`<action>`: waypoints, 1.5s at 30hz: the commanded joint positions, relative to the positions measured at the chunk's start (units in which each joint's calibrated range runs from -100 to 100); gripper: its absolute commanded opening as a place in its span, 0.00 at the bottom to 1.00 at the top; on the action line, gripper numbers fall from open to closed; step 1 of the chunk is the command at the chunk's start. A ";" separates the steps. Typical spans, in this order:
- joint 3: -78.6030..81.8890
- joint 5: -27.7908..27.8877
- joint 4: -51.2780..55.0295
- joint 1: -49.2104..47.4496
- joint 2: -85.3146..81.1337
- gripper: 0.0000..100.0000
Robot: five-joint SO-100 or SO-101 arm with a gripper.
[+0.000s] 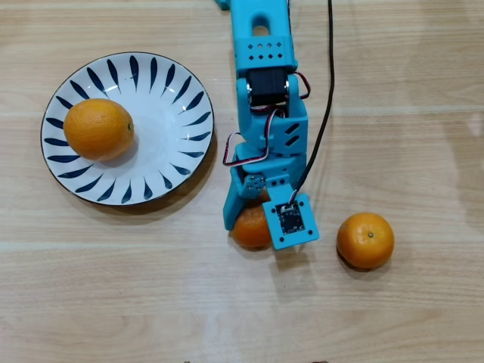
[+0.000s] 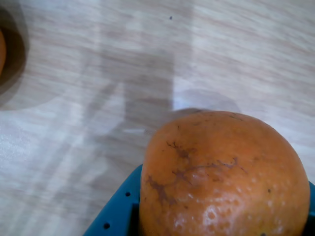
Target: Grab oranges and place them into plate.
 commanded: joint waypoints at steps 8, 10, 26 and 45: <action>-1.36 0.37 6.64 -0.37 -12.77 0.24; -1.54 0.37 10.34 -0.29 -15.22 0.24; 5.16 4.66 36.98 13.50 -38.21 0.23; 33.50 6.12 16.18 15.36 -42.44 0.37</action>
